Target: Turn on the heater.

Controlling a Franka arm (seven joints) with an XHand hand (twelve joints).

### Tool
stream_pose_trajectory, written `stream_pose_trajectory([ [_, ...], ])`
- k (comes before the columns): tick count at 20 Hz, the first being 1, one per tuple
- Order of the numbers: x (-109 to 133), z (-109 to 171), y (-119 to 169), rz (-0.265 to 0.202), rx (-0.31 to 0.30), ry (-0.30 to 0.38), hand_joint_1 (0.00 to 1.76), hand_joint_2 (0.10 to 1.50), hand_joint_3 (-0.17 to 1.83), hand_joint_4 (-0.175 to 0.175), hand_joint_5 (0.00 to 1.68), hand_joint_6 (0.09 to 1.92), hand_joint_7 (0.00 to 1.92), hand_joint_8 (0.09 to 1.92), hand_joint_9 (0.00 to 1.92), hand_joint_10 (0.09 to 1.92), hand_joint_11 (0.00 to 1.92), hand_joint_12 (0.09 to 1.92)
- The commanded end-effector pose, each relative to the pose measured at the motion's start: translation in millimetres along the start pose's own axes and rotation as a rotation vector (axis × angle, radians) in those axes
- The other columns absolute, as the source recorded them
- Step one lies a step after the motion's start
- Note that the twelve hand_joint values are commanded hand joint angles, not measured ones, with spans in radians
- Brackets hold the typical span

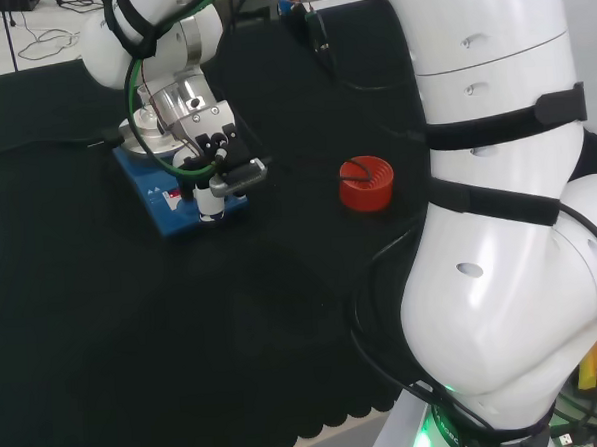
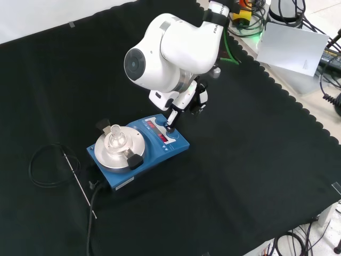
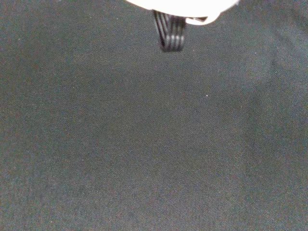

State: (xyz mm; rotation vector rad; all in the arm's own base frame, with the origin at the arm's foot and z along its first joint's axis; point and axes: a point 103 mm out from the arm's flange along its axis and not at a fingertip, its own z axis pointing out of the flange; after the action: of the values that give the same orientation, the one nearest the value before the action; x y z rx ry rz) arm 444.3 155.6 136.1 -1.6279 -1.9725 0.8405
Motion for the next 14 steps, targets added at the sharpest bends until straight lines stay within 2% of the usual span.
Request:
stream_pose_trajectory([
  [1,-0.1,2.6,0.7,0.008,0.002,0.002,1.42,0.67,1.07,-0.083,0.24,0.51,1.60,1.52,1.70,1.48,1.27,1.33],
  [6,-3.3,-1.1,-1.1,0.001,-0.018,0.024,1.42,0.67,1.07,-0.083,0.24,0.51,1.60,1.52,1.70,1.48,1.27,1.33],
  [14,-10.1,-33.3,-18.1,-0.001,-0.074,0.037,1.42,0.67,1.07,-0.084,0.25,0.51,1.60,1.52,1.69,1.48,1.27,1.33],
])
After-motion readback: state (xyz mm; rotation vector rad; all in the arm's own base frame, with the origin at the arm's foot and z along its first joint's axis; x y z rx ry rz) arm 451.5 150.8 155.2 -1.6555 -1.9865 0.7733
